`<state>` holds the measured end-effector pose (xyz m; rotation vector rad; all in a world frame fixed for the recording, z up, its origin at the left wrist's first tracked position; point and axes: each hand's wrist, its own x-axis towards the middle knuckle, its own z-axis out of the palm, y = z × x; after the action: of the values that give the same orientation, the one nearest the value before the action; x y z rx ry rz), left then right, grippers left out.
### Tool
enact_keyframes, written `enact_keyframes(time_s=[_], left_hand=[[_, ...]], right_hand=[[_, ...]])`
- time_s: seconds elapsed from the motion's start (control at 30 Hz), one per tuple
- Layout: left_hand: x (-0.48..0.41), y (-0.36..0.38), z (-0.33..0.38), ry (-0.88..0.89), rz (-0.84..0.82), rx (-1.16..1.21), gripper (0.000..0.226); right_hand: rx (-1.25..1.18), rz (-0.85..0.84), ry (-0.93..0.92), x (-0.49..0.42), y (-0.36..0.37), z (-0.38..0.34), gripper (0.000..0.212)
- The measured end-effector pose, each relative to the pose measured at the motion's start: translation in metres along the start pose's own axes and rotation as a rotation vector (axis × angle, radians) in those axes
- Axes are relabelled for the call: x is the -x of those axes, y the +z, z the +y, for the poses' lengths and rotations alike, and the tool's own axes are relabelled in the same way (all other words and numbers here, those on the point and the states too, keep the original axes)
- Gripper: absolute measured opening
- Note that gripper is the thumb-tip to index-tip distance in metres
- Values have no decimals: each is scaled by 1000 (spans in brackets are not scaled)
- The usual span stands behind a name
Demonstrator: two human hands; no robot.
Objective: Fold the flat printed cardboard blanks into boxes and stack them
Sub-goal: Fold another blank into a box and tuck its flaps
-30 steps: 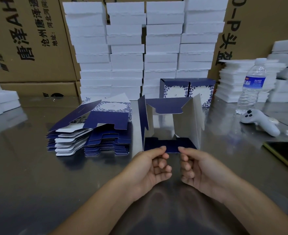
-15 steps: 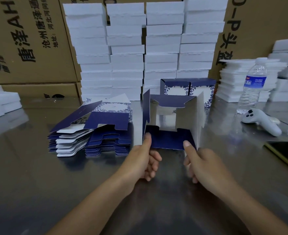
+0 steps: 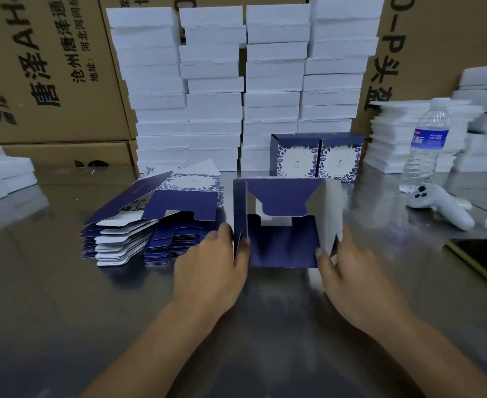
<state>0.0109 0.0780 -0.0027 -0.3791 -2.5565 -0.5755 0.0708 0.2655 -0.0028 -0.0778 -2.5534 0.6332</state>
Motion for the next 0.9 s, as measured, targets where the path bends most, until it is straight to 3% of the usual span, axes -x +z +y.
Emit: enact_keyframes(time_s=[0.07,0.2,0.37,0.5,0.6,0.67,0.77,0.9], left_hand=[[1,-1,1,-2,34,213,29],[-1,-9,7,9,76,681,69],[1,-15,11,100,5,753,76],[4,-17,14,164,-129,871,80],[4,-17,13,100,-138,1038,66],[2,-18,11,22,-97,1139,54],[-1,-19,9,-14,-47,1197,47],[4,-21,13,22,-8,1127,51]], right_hand=[[-16,4,-22,1,1,0,18],[-103,-3,-57,1,2,-2,39],[-506,20,-109,-1,3,-5,63],[-798,-105,-158,-1,5,-5,85],[-900,-147,-159,-1,6,-3,94],[-949,-87,-99,-1,5,-6,86],[-895,106,-56,-5,4,-8,38],[-828,161,-27,-3,5,-10,35]])
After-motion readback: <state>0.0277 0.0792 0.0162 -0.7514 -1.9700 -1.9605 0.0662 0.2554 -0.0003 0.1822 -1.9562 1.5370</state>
